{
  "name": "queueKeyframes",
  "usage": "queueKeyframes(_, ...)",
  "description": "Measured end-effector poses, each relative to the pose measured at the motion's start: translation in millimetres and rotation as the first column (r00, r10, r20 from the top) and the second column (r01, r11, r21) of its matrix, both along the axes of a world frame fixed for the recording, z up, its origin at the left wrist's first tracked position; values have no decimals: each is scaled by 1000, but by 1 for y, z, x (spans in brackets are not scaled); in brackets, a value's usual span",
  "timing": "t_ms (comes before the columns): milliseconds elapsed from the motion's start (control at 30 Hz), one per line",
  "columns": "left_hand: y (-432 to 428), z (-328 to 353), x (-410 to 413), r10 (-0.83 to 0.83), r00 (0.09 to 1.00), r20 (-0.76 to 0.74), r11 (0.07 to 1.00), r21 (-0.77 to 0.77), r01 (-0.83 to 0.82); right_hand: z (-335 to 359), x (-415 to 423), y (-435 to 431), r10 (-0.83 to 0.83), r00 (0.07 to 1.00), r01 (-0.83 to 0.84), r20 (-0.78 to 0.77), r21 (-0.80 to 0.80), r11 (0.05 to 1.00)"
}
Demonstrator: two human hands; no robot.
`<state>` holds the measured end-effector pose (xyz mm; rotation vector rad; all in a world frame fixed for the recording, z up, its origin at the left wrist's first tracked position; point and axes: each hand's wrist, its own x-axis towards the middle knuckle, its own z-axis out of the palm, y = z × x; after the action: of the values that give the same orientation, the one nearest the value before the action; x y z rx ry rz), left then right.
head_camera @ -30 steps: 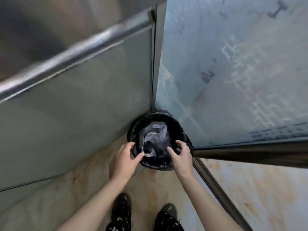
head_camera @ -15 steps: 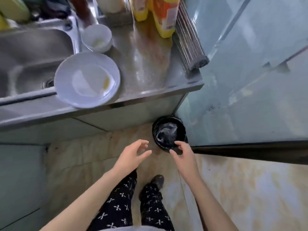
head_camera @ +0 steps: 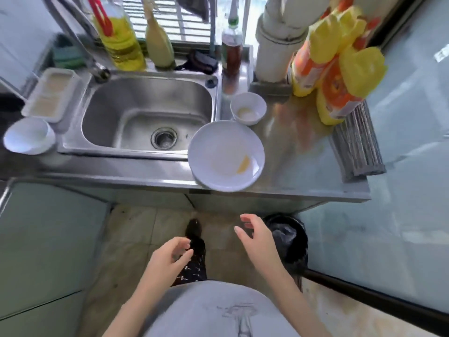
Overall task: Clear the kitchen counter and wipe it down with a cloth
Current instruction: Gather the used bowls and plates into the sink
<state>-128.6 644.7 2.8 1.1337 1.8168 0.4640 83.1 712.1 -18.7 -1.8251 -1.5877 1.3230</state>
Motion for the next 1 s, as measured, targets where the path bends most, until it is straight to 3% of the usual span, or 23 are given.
queueKeyframes(100,40,-1,-41,-9,1000,-10,1000,7,9,0,-25,36,25,999,-24,25,-19,1000)
queueKeyframes(267,130,7,-74,-87,996,26,996,34,86,4,-40,66,-135,991,136,18,-89,987)
queueKeyframes(467,220,2,-70,-118,993,31,992,38,116,11,-32,100,-354,928,355,114,13,935)
queueKeyframes(567,236,-4,-64,-20,999,48,999,26,19,10,-22,124,-438,893,444,100,-44,895)
queueKeyframes(767,230,-23,-38,104,988,112,987,-135,-89,-12,-15,157,-591,805,537,-45,-366,760)
queueKeyframes(867,222,-30,-31,206,968,140,973,-131,-188,-13,-14,162,-551,833,488,-52,-401,776)
queueKeyframes(1000,213,-23,-35,335,927,170,941,-121,-317,-4,-18,170,-516,838,403,-177,-436,805)
